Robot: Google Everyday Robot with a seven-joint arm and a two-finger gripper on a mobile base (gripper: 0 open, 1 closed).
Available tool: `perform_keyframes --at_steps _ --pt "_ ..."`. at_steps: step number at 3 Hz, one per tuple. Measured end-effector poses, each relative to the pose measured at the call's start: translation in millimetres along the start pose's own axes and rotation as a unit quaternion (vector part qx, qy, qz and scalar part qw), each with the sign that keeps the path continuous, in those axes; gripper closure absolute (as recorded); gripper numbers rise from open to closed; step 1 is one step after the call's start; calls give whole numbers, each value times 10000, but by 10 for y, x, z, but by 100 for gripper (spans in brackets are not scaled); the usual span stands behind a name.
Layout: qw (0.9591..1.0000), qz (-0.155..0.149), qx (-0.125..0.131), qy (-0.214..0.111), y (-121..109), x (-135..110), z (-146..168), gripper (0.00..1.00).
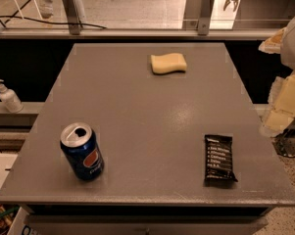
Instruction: Pick rxbar chocolate
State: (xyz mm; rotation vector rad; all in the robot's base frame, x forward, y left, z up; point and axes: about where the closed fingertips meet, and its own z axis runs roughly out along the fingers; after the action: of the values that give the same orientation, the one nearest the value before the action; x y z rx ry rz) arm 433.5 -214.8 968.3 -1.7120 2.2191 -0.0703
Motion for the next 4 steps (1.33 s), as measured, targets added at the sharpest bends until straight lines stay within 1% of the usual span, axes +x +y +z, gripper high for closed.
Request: perform_keyframes --at_steps 1,2,3,4 --pt "9995 125 -135 -273 128 83 123 0" --pt "9973 164 -321 -635 279 156 241 0" --pt "9931 178 -542 -1022 353 180 408 0" --pt "9906 140 -666 -1187 414 236 628 0"
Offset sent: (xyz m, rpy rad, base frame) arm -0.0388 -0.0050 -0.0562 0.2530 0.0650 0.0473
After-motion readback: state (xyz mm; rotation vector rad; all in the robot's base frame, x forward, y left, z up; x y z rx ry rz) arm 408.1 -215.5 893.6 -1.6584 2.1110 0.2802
